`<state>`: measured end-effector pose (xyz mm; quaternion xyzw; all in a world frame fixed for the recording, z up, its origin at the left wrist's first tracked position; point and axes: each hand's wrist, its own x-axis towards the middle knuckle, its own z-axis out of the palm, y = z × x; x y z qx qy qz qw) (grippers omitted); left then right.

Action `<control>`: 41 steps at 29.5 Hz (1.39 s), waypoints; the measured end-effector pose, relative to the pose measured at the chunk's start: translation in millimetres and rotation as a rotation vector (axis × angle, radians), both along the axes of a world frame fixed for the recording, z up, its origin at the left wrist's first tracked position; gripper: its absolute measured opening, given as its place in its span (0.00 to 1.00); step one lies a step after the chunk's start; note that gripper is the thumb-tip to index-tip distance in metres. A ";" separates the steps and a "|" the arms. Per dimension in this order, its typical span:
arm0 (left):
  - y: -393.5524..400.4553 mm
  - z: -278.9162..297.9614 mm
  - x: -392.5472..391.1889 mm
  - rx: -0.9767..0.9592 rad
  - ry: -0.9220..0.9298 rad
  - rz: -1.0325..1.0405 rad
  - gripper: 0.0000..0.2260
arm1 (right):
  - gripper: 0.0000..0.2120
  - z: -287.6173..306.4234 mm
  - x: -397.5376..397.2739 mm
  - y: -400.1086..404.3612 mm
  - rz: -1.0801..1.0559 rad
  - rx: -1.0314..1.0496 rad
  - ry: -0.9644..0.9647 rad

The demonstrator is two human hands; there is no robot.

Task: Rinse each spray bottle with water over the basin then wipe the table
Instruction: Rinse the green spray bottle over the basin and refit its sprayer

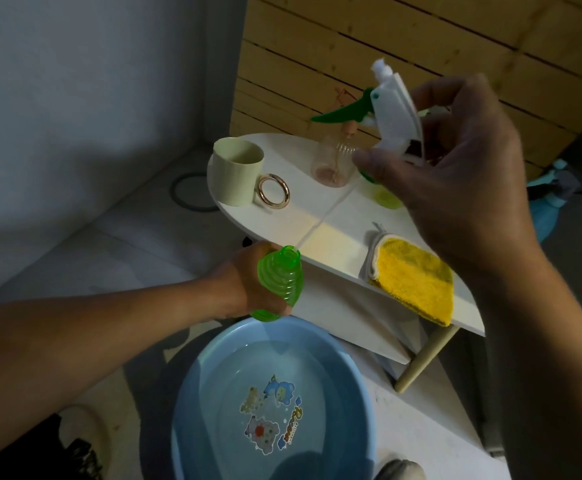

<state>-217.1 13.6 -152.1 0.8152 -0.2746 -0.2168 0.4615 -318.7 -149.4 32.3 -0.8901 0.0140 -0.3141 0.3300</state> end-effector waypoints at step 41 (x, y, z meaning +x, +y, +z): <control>-2.8 26.9 -20.9 -0.155 0.069 -0.055 0.26 | 0.23 -66.9 16.5 -18.8 0.345 0.029 0.498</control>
